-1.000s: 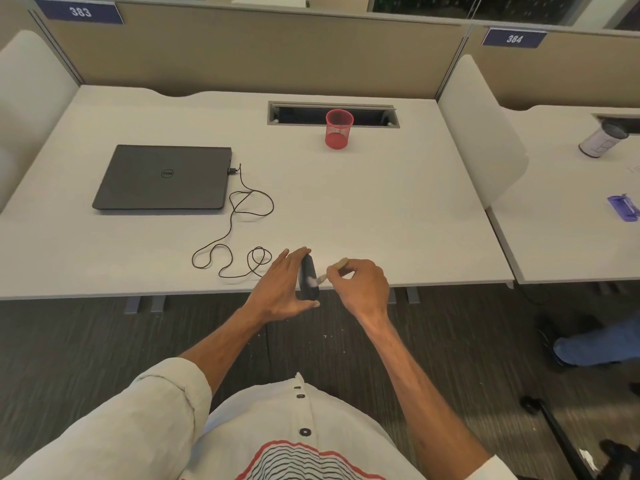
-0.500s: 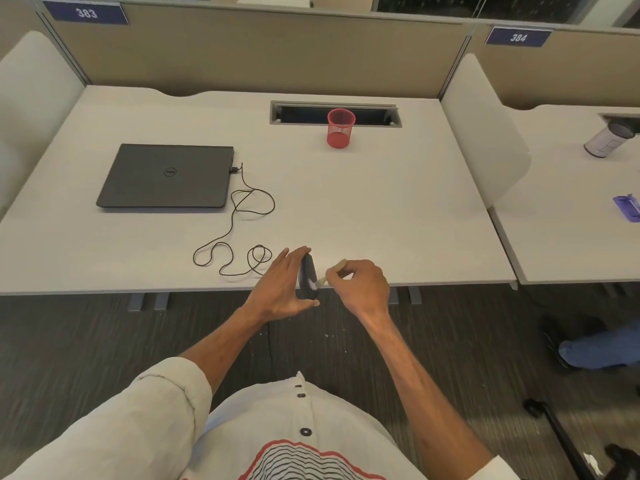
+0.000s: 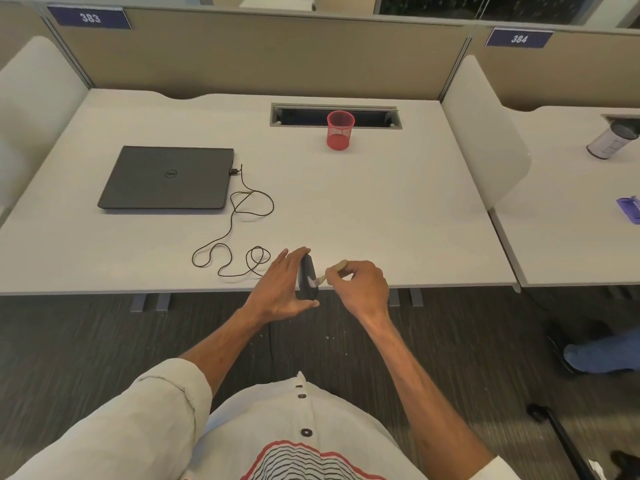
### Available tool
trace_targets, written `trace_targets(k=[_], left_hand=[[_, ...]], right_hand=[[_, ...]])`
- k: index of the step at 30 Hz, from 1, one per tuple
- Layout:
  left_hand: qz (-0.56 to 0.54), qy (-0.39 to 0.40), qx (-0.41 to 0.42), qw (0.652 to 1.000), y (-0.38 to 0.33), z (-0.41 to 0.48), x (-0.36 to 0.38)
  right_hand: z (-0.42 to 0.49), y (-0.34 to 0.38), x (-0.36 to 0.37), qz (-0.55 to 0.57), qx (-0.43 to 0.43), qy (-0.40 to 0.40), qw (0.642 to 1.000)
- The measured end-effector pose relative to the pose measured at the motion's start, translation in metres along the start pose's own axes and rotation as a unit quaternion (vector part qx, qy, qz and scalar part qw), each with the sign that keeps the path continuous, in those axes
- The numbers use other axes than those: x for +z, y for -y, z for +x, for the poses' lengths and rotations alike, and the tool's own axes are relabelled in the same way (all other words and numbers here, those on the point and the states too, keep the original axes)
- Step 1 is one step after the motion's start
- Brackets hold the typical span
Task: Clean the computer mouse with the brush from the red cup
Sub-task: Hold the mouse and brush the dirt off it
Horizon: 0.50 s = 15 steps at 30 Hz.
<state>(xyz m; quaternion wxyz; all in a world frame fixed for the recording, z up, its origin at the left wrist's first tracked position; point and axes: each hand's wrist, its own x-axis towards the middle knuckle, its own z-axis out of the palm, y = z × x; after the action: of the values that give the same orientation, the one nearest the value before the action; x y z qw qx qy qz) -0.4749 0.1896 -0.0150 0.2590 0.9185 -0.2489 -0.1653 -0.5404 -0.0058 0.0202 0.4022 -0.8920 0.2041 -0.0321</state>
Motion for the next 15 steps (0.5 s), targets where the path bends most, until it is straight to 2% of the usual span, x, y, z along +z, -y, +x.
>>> trace_targets(k=[9, 15], left_hand=[[-0.004, 0.004, -0.001, 1.000, -0.0071, 0.0029, 0.0041], [0.001, 0.005, -0.004, 1.000, -0.0067, 0.0034, 0.0048]], right_hand=[[0.0046, 0.0040, 0.0018, 0.043, 0.001, -0.057, 0.997], [0.0034, -0.0050, -0.0051, -0.010, 0.004, 0.012, 1.000]])
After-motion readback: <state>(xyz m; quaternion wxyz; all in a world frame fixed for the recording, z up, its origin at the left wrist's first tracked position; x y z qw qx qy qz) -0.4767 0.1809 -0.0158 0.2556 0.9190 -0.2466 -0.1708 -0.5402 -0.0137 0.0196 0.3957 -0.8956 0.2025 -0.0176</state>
